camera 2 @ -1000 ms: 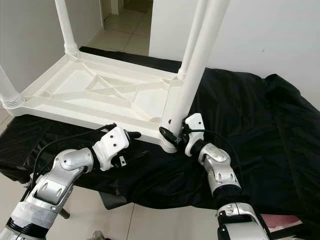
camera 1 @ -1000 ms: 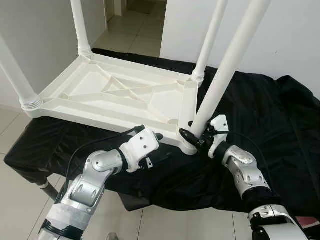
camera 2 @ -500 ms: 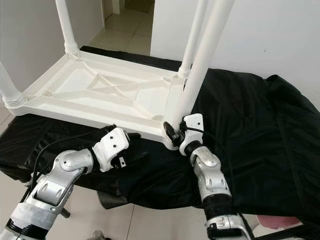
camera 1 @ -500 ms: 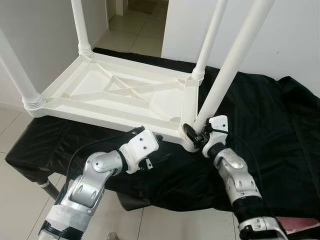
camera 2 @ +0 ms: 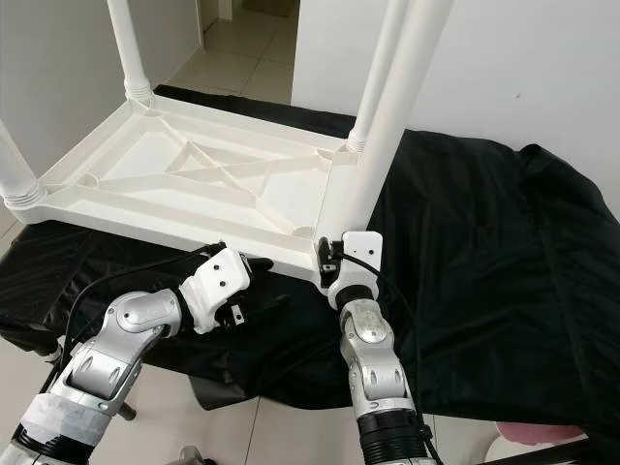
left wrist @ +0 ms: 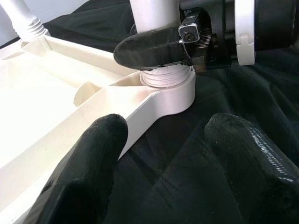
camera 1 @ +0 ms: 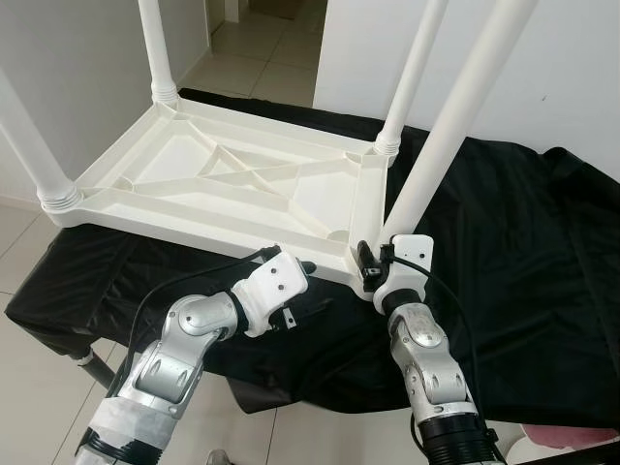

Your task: Building children table

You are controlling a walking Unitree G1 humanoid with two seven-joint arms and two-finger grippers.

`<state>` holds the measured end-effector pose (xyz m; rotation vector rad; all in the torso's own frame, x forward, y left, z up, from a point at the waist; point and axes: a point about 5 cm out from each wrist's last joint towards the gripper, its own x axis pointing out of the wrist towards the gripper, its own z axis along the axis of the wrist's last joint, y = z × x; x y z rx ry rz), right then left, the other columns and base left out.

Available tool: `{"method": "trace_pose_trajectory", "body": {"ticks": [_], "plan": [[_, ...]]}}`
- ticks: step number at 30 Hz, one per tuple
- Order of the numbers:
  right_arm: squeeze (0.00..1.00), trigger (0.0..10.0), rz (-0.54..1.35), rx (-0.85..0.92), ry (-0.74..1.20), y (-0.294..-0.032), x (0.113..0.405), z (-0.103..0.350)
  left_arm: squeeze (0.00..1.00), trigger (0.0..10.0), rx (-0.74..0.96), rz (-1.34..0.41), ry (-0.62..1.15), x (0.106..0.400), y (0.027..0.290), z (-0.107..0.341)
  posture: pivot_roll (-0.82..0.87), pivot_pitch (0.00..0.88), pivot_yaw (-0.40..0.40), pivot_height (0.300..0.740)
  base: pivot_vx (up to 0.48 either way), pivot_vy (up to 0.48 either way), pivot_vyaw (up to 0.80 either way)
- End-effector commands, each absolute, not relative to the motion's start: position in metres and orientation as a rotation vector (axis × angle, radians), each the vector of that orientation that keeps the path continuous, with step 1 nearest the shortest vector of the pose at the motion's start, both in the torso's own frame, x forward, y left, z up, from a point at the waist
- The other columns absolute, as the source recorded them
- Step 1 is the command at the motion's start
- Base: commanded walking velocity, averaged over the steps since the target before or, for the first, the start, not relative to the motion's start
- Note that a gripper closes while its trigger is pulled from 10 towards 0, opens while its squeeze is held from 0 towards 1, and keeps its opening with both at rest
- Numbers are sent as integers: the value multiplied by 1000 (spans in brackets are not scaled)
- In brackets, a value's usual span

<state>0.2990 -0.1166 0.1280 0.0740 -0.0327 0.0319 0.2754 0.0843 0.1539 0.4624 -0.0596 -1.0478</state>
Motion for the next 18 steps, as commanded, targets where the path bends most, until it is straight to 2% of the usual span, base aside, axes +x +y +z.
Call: {"method": "trace_pose_trajectory", "body": {"ticks": [1,6,7,8,9,10,11,18], "plan": [[0,10000,-37,78,69,-124,291,107,0,10000,471,-1026,-73,276,81,153,22,44,-90,740,0,0,0],[0,10000,-25,76,73,-121,288,107,0,10000,473,-1030,-75,276,80,153,24,39,-91,740,0,0,0],[106,10000,-30,77,79,-119,286,108,0,10000,473,-1031,-75,276,81,153,24,37,-90,740,0,0,0],[106,10000,-30,77,79,-119,286,108,0,10000,473,-1031,-75,276,81,153,24,37,-90,740,0,0,0],[894,10000,-31,78,80,-118,286,108,0,10000,474,-1031,-74,275,81,153,24,37,-90,740,0,0,0],[894,10000,-31,78,80,-118,286,108,0,10000,474,-1031,-74,275,81,153,24,37,-90,740,0,0,0],[1000,10000,-28,75,79,-118,286,108,0,10000,474,-1032,-73,275,81,153,24,35,-91,740,0,0,0],[1000,10000,-8,84,75,-119,287,111,0,10000,480,-1035,-74,275,80,152,25,27,-91,740,0,0,0]]}}
